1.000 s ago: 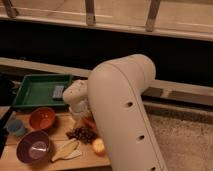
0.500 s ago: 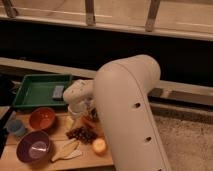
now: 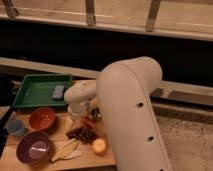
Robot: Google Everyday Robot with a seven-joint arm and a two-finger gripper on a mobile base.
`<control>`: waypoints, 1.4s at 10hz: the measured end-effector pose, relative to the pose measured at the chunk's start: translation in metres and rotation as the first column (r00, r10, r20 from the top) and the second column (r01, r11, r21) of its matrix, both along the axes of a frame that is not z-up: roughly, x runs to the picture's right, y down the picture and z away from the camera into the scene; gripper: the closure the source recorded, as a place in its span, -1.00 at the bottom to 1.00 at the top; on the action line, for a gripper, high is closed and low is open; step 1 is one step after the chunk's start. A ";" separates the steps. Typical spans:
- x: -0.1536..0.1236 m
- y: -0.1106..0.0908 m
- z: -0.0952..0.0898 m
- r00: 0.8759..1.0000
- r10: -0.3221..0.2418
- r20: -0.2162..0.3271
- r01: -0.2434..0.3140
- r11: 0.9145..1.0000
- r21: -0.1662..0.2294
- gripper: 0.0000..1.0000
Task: Place pepper in table surface
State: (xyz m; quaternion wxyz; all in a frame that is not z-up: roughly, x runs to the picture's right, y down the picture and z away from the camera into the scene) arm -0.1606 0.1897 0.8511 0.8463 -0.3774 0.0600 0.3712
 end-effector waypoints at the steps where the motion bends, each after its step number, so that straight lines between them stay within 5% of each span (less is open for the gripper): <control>1: -0.001 0.001 0.001 1.000 0.004 -0.001 -0.004 1.000 -0.004 -0.57; 8: 0.002 -0.001 0.000 1.000 0.019 -0.004 -0.019 1.000 -0.005 0.70; 14: -0.003 -0.002 -0.005 1.000 0.010 0.027 -0.010 1.000 0.015 0.79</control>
